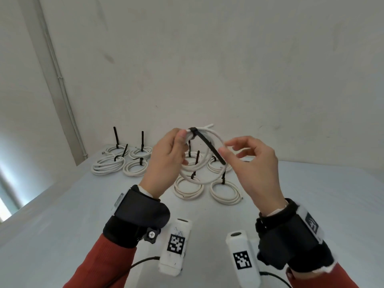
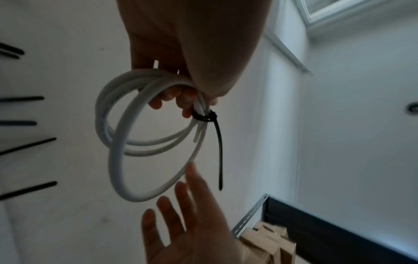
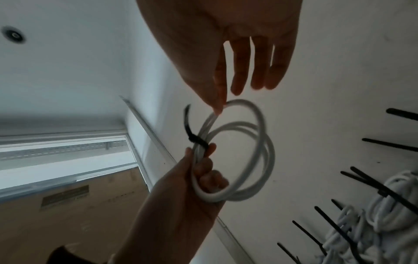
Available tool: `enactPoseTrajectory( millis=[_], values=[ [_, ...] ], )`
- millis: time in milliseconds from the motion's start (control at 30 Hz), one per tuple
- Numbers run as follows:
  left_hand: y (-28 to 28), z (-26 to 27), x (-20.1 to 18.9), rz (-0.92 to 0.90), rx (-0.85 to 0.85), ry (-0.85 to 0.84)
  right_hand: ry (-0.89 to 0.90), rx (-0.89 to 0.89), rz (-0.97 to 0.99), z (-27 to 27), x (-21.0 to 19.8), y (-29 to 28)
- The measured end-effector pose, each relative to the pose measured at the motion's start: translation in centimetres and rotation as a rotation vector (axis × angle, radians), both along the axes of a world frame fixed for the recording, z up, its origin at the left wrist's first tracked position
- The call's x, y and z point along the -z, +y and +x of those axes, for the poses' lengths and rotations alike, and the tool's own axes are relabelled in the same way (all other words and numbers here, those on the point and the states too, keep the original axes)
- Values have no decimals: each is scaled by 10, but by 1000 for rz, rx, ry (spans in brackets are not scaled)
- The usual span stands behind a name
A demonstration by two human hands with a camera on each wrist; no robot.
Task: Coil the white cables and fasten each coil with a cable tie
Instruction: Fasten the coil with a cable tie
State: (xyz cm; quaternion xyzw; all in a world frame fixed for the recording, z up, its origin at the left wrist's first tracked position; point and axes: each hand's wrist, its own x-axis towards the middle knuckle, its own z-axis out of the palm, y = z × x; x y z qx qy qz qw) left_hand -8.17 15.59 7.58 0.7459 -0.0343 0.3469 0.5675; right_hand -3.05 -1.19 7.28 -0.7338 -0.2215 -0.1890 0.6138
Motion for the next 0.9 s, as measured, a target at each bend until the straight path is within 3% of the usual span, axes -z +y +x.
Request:
enactPoseTrajectory(
  millis=[67, 167, 267, 433, 633, 800, 900],
  values=[
    [0, -2, -4, -205, 100, 41, 84, -90, -46, 4, 0, -2],
    [-2, -5, -8, -349, 255, 125, 249, -352, -61, 4, -1, -2],
    [-1, -7, -10, -455, 366, 192, 320, -551, 68, -2, -5, -1],
    [3, -9, -13, -571, 477, 228, 497, -683, 272, -6, -11, 1],
    [2, -8, -13, -638, 568, 255, 890, -871, 572, -6, -16, 2],
    [-1, -6, -11, -761, 673, 279, 890, -946, 616, -7, -16, 2],
    [2, -4, -10, -706, 595, 293, 724, -792, 435, -4, -15, 0]
  ],
)
